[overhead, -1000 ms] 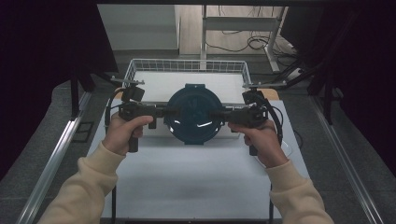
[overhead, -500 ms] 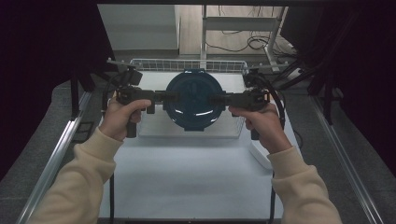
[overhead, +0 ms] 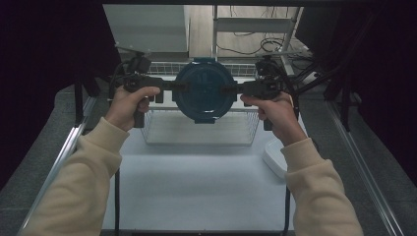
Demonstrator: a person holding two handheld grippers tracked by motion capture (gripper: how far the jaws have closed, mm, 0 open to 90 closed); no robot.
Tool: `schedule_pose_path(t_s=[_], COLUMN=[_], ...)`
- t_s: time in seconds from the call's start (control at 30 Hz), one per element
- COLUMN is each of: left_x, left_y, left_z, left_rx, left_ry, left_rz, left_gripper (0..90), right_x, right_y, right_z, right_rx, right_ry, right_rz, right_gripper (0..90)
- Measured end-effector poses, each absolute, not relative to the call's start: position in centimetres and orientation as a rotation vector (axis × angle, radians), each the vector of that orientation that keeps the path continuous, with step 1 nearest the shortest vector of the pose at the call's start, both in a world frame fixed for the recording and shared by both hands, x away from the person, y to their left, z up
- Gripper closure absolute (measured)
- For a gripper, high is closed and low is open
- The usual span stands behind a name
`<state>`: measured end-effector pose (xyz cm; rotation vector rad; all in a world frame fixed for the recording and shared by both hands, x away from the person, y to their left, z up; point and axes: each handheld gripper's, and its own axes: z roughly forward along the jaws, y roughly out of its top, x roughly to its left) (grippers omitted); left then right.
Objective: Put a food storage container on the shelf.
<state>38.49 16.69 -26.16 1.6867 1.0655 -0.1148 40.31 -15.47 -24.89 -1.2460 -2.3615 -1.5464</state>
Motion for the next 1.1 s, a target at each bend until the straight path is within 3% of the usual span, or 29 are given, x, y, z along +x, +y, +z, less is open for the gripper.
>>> schedule_pose_path(t_s=[1.1], left_x=[43.6], left_y=[18.1], left_z=[-27.9], left_rx=[1.690], left_ry=[1.139], left_rz=[-0.171], left_gripper=[41.9], right_x=[46.2], right_y=[-14.1], right_z=[-26.8], right_rx=[-1.263], right_ry=[-2.299], right_rz=[-1.473], right_gripper=[39.8])
